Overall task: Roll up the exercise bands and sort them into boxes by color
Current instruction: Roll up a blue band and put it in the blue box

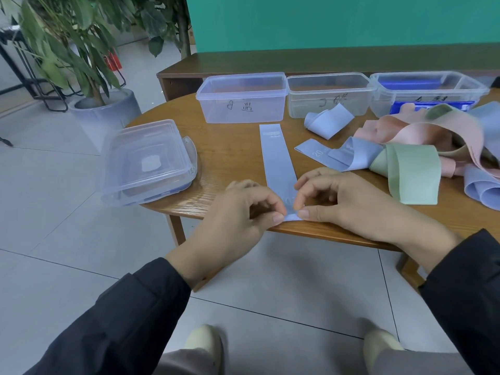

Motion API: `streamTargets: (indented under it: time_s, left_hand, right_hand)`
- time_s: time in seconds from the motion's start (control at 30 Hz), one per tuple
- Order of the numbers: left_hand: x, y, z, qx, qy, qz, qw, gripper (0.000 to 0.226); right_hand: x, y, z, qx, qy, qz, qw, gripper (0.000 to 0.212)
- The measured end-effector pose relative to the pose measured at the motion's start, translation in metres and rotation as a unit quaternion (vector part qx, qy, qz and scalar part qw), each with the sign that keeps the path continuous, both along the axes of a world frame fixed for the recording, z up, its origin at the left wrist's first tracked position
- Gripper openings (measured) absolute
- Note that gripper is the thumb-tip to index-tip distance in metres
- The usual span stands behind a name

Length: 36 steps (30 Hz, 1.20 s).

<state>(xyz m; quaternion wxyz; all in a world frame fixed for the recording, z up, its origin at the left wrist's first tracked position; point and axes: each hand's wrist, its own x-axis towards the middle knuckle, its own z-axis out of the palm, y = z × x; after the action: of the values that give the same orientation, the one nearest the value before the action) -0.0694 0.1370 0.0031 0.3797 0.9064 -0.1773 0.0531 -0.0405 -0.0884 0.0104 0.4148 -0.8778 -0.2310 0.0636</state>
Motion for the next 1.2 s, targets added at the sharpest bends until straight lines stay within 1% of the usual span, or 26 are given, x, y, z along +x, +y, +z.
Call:
streamTargets:
  time_s: [0.1,0.23,0.33,0.53,0.67,0.8,0.9,0.97,1.03,1.1,1.2]
  left_hand:
    - [-0.001,0.001,-0.003,0.016,-0.043,-0.009,0.999,0.009]
    - [-0.001,0.003,-0.005,0.027,-0.082,-0.017,0.996,0.002]
    - [0.0,0.003,-0.006,0.018,-0.092,-0.015,0.995,0.004]
    - [0.004,0.001,-0.006,0.041,-0.113,-0.004,0.993,0.003]
    - [0.004,-0.003,-0.005,0.048,-0.102,0.009,0.994,0.006]
    - [0.009,-0.003,-0.002,0.043,-0.068,0.049,0.996,0.014]
    - [0.012,-0.003,-0.002,0.014,-0.055,0.039,0.998,0.008]
    - [0.011,-0.003,-0.004,0.01,-0.074,0.004,0.997,0.005]
    - [0.011,-0.002,-0.009,0.025,-0.103,-0.026,0.994,0.009]
    - [0.013,0.001,-0.014,0.039,-0.133,-0.041,0.99,0.012]
    - [0.014,0.003,-0.017,0.054,-0.163,-0.056,0.984,0.013]
  right_hand:
    - [-0.003,-0.002,-0.003,-0.001,-0.009,0.024,1.0,0.014]
    - [-0.005,-0.003,-0.004,-0.015,-0.032,0.032,0.999,0.009]
    - [-0.007,-0.003,-0.005,-0.012,-0.041,0.015,0.999,0.011]
    - [-0.006,0.0,-0.006,-0.013,-0.061,-0.015,0.998,0.003]
    - [-0.005,0.005,-0.001,-0.034,-0.049,-0.043,0.997,0.008]
    - [0.0,0.005,0.001,-0.045,-0.029,-0.069,0.996,0.015]
    - [0.003,0.004,0.0,-0.04,-0.036,-0.085,0.995,0.017]
    - [0.003,0.004,-0.002,-0.029,-0.046,-0.068,0.996,0.011]
    - [0.002,0.005,-0.005,-0.01,-0.053,-0.04,0.998,0.007]
    - [0.0,0.005,-0.007,0.006,-0.062,-0.015,0.998,0.012]
    - [-0.002,0.004,-0.01,-0.017,-0.092,0.012,0.996,0.014]
